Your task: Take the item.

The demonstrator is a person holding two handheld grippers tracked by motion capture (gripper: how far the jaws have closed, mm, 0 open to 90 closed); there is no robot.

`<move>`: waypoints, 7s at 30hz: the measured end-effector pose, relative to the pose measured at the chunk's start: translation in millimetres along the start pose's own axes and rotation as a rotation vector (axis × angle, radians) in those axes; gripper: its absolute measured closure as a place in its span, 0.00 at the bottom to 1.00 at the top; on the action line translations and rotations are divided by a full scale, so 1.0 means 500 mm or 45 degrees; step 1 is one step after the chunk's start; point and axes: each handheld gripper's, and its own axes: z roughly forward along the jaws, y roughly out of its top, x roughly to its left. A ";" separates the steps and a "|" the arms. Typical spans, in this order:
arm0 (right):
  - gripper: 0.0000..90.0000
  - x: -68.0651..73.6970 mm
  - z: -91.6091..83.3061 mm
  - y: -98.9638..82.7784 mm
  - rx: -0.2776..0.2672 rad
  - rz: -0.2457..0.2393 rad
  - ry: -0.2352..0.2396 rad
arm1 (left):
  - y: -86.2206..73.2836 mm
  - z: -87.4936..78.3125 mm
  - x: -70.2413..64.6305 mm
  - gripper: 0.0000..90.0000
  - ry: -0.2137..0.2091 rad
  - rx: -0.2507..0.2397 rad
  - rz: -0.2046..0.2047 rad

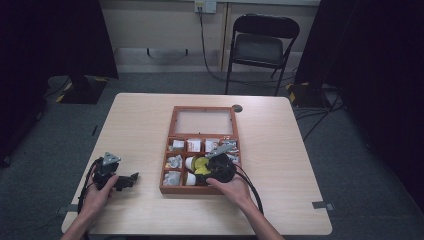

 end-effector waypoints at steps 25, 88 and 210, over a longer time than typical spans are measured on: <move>0.45 0.000 0.017 0.003 0.134 0.014 -0.014 | 0.000 0.000 0.000 0.00 0.002 0.000 0.002; 0.59 0.011 0.026 0.006 0.208 -0.066 -0.073 | -0.001 -0.001 -0.001 0.00 0.000 0.003 0.006; 0.61 -0.143 -0.327 -0.032 -0.467 0.228 -0.248 | -0.001 -0.001 0.000 0.00 -0.002 0.005 0.010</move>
